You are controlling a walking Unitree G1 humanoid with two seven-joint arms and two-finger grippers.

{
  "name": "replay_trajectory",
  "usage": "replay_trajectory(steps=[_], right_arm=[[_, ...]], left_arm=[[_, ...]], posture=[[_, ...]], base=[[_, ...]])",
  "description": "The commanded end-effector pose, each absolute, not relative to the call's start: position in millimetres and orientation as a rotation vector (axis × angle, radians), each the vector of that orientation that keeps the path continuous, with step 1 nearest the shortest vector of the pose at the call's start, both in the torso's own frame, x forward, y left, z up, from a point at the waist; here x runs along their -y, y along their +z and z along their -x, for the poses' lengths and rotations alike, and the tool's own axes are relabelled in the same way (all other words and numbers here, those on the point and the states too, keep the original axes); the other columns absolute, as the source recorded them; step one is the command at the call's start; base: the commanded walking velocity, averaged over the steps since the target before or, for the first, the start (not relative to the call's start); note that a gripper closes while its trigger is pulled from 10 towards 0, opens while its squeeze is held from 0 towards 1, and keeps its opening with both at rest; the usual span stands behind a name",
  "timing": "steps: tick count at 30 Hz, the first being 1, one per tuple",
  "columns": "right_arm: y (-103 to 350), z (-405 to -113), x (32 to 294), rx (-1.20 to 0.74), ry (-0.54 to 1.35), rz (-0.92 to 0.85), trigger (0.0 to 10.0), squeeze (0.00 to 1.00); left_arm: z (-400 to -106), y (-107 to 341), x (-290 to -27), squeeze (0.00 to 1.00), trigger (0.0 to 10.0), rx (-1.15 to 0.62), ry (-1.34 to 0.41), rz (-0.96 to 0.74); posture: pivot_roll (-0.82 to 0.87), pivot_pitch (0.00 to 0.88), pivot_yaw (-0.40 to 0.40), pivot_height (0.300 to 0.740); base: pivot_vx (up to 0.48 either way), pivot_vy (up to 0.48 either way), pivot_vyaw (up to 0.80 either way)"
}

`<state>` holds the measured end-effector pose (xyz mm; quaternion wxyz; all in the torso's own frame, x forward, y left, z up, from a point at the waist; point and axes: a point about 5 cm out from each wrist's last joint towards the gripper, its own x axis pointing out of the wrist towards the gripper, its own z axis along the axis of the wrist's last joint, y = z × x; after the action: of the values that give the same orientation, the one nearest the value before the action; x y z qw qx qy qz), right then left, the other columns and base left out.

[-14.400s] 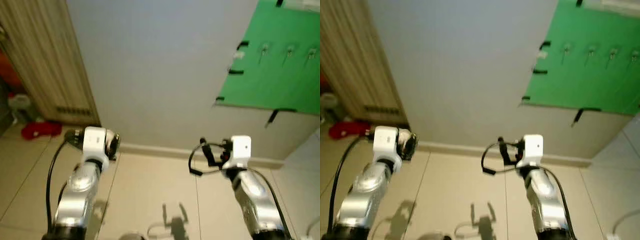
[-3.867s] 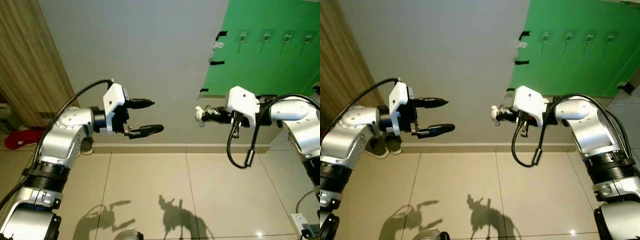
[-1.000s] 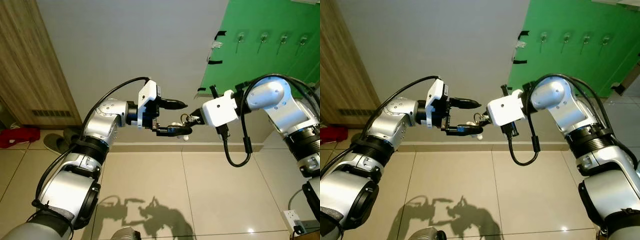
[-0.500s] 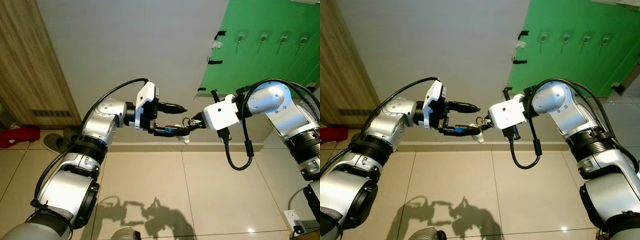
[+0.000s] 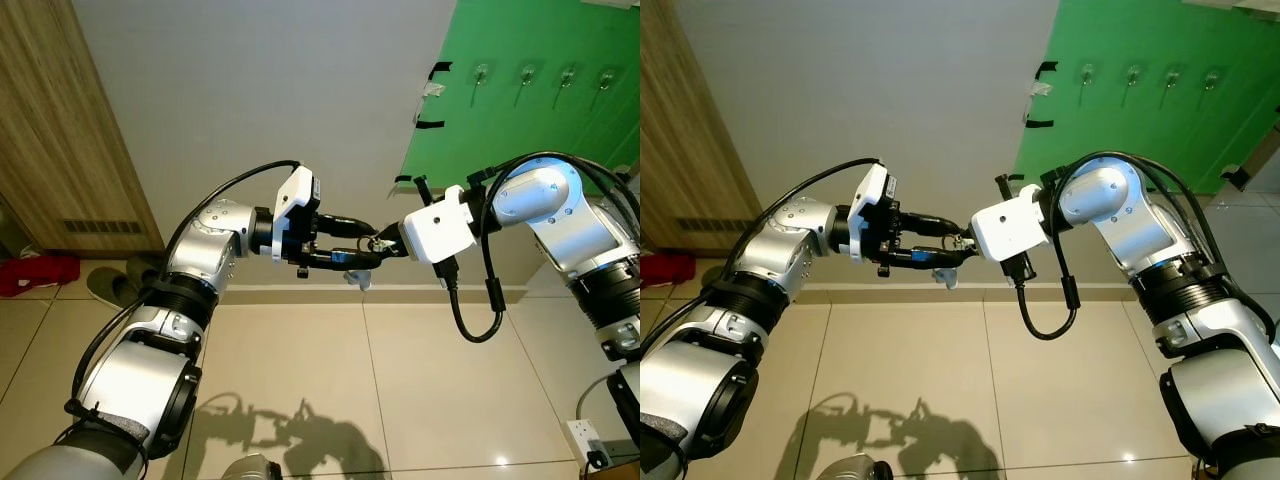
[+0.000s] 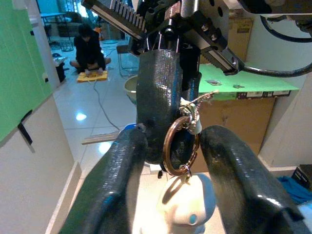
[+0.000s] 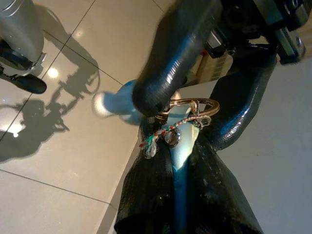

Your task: Hang keys on a hook

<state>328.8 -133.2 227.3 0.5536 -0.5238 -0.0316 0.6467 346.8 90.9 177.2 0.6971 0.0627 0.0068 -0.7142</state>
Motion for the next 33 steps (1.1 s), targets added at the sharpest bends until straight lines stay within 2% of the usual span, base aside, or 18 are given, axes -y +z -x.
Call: replay_trajectory(steps=[1, 27, 28, 30, 31, 32, 33], right_arm=[[231.2, -328.0, 140.0, 0.073, 1.512, 1.224, 0.0, 0.00], [228.5, -329.6, 146.7, 0.045, 1.488, 1.224, 0.0, 0.00], [230.2, -332.2, 145.1, 0.071, 1.443, 1.224, 8.7, 0.00], [230.6, -333.6, 144.7, 0.080, 1.420, 1.225, 8.7, 0.00], [231.0, -335.9, 145.3, 0.080, 1.385, 1.210, 10.0, 0.56], [231.2, -337.3, 145.9, 0.077, 1.365, 1.199, 10.0, 1.00], [231.2, -337.3, 145.9, 0.077, 1.365, 1.199, 10.0, 1.00]], left_arm=[[-347.5, 180.5, -88.9, 0.00, 0.0, -0.019, -1.612, -0.151], [-342.1, 180.1, -95.6, 0.00, 0.0, -0.056, -1.696, -0.101], [-342.2, 179.3, -95.2, 0.00, 0.0, -0.061, -1.693, -0.101], [-342.1, 178.9, -95.0, 0.00, 0.0, -0.062, -1.692, -0.101], [-342.2, 178.5, -94.7, 0.00, 0.0, -0.063, -1.687, -0.099], [-342.3, 178.3, -94.4, 0.00, 0.0, -0.063, -1.684, -0.098], [-342.3, 178.3, -94.4, 0.00, 0.0, -0.063, -1.684, -0.098]], posture=[[-0.03, 0.000, -0.039, 0.740], [-0.03, 0.000, -0.042, 0.740], [-0.03, 0.000, -0.041, 0.740], [-0.03, 0.000, -0.041, 0.740], [-0.03, 0.000, -0.041, 0.740], [-0.03, 0.000, -0.041, 0.740], [-0.03, 0.000, -0.041, 0.740]], base=[[0.000, 0.000, 0.00], [0.000, 0.000, 0.00], [0.000, 0.000, 0.00], [0.000, 0.000, 0.00], [0.000, 0.000, 0.00], [0.000, 0.000, 0.00], [0.000, 0.000, 0.00]])
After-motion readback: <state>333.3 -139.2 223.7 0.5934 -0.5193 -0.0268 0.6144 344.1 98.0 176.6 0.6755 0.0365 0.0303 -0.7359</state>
